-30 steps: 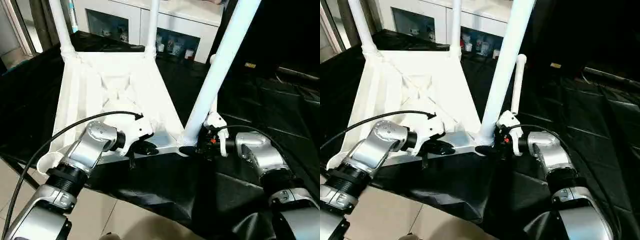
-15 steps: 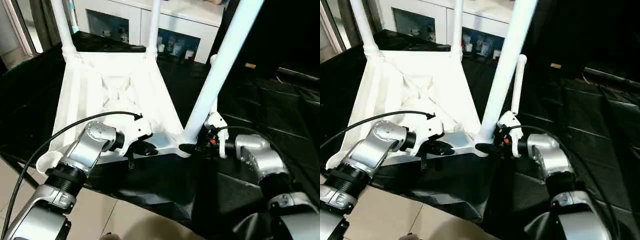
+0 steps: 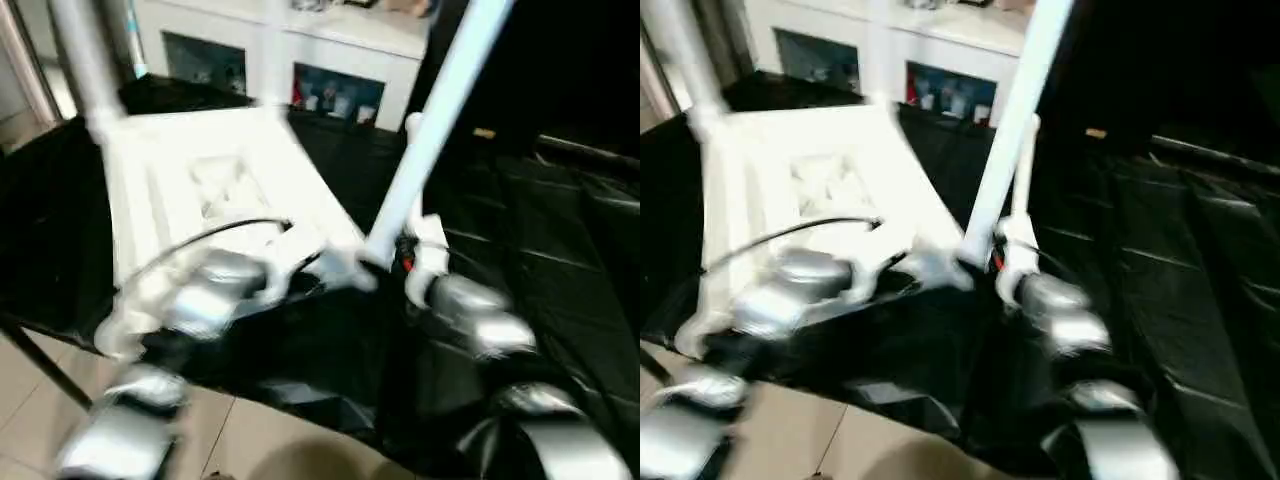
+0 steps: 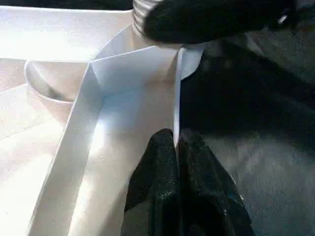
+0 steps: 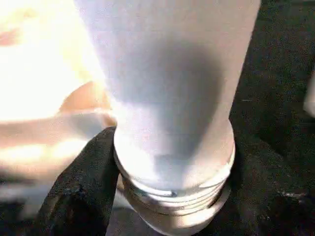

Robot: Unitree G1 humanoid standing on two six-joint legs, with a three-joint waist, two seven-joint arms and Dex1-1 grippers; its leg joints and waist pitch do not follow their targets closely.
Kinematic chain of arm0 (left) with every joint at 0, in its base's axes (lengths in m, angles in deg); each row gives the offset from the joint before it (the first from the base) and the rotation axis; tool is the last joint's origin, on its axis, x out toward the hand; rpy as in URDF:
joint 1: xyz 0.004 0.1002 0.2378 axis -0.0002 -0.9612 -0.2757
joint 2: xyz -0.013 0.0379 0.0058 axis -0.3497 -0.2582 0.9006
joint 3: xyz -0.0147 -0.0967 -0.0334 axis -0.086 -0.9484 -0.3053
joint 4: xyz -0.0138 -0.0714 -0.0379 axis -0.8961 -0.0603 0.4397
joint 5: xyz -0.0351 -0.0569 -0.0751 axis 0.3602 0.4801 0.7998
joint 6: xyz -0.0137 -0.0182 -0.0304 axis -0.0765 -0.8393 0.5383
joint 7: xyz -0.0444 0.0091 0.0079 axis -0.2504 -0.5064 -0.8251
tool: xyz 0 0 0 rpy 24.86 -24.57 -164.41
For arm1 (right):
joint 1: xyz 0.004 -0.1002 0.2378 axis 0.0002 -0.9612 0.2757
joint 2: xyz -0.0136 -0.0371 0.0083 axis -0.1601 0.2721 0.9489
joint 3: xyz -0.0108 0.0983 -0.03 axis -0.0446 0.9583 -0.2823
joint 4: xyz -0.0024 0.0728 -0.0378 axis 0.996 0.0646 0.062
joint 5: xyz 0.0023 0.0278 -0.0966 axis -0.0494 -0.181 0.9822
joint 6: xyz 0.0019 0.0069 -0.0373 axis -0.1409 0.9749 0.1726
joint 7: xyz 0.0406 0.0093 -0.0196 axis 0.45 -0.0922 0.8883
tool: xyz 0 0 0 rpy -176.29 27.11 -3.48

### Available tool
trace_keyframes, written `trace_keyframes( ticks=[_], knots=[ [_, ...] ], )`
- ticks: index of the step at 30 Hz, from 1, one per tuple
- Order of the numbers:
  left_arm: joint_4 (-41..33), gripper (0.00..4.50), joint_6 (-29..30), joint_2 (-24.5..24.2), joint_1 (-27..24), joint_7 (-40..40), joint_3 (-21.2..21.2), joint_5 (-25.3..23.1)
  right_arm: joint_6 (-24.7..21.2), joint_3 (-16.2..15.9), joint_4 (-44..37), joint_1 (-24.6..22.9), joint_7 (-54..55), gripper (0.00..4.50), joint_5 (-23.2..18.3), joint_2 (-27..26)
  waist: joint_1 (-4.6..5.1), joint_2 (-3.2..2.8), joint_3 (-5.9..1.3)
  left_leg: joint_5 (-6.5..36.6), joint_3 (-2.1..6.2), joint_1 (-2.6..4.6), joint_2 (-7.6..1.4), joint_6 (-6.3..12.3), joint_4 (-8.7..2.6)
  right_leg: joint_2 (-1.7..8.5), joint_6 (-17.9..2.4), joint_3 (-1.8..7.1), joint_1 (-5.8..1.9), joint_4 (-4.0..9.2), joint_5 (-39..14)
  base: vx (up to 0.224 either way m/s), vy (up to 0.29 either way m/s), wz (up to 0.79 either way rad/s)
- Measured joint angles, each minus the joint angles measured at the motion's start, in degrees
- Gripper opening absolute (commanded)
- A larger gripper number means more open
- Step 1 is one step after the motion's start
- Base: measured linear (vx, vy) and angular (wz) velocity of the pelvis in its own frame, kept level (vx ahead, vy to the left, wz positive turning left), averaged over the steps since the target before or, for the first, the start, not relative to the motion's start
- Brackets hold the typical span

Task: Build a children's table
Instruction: Rotate leg to tighten

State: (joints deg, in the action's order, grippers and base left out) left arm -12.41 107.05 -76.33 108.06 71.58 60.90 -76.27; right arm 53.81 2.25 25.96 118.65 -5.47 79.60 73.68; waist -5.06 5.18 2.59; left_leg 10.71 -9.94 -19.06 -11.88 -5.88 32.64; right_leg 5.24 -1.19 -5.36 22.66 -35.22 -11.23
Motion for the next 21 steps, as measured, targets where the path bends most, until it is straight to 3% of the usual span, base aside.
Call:
trace_keyframes(
  ticks=[5, 8, 12, 21],
  knots=[
    [0.4, 0.00, 0.2, 1.4, 0.1, -2.2, -0.1, -0.4, 1.8, 0.4, 1.4, 0.6, 3.7, 2.83, 0.6, -1.2, -0.04, -0.13, -0.23, 0.0, 0.00, -0.03, 0.01, 0.01, -0.06, 0.00, 0.1, 0.00, 0.00, 0.04, 0.0, 0.000, 0.000, 0.00],
    [0.4, 0.00, 0.1, 1.4, 0.1, -2.2, -0.1, -0.4, 3.5, 0.4, 2.2, 0.9, 3.5, 3.51, 1.2, -1.3, -0.04, -0.18, -0.28, 0.0, 0.00, -0.05, 0.01, 0.01, -0.09, 0.00, 0.1, 0.00, 0.02, 0.03, 0.0, 0.000, 0.000, 0.00],
    [0.4, 0.00, -0.6, 0.8, 0.1, -1.8, 0.0, -0.4, 5.9, -0.2, 3.2, 0.8, 2.2, 3.76, 1.9, -1.3, 0.07, -0.17, -0.27, 0.0, 0.00, -0.13, 0.01, 0.01, -0.18, 0.00, 0.1, -0.02, 0.16, 0.04, 0.0, 0.000, 0.000, 0.00],
    [-1.3, 0.00, -7.5, -5.8, -1.9, 8.6, 0.5, 0.2, 5.0, -5.8, -3.6, -3.8, -19.6, 3.88, 2.4, 6.6, -0.15, -0.19, -0.25, 0.0, 0.04, -0.31, -0.02, 0.03, -0.54, -0.07, 0.1, -0.09, 0.40, 0.04, 0.0, 0.000, 0.000, 0.00]
  ],
)
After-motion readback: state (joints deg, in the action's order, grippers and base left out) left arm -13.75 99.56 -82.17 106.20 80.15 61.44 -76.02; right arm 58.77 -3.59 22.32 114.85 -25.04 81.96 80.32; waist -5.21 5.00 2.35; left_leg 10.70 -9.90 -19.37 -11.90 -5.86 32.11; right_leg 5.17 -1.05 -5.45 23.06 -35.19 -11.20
